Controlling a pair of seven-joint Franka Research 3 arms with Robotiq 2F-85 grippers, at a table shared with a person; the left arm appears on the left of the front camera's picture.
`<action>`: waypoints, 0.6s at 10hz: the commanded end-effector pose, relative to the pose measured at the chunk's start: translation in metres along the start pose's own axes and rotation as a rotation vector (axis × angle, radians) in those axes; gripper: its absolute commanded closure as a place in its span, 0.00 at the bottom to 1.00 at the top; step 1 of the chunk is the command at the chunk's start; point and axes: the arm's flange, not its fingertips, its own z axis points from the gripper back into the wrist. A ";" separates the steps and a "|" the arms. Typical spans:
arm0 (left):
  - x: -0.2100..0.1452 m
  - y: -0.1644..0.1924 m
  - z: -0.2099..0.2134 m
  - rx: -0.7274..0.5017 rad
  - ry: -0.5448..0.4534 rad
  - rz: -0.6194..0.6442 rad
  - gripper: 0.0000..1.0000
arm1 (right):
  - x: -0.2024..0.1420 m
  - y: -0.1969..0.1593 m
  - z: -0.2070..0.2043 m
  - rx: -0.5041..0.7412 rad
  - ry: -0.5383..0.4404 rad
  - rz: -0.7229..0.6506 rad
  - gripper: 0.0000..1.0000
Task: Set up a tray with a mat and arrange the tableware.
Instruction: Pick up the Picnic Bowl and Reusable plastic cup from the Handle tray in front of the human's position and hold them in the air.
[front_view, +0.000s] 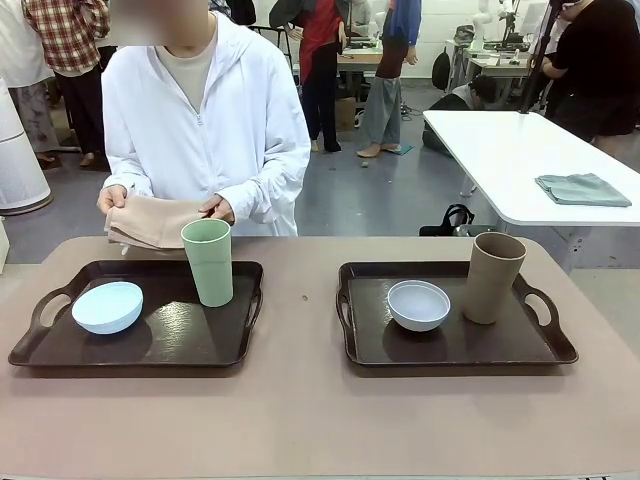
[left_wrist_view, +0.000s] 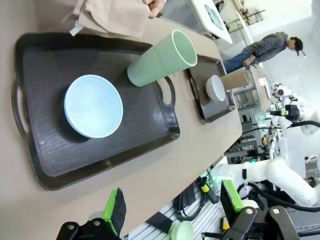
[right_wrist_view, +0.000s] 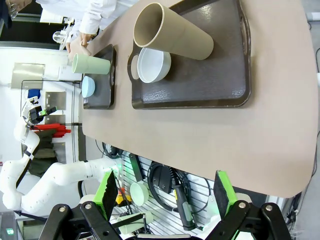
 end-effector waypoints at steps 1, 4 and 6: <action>0.002 0.001 0.001 -0.023 -0.011 -0.011 0.00 | -0.001 0.000 -0.002 0.022 -0.006 0.007 0.00; 0.002 0.001 0.001 -0.023 -0.011 -0.011 0.00 | -0.001 0.000 -0.002 0.022 -0.006 0.007 0.00; 0.002 0.001 0.001 -0.023 -0.011 -0.011 0.00 | -0.001 0.000 -0.002 0.022 -0.006 0.007 0.00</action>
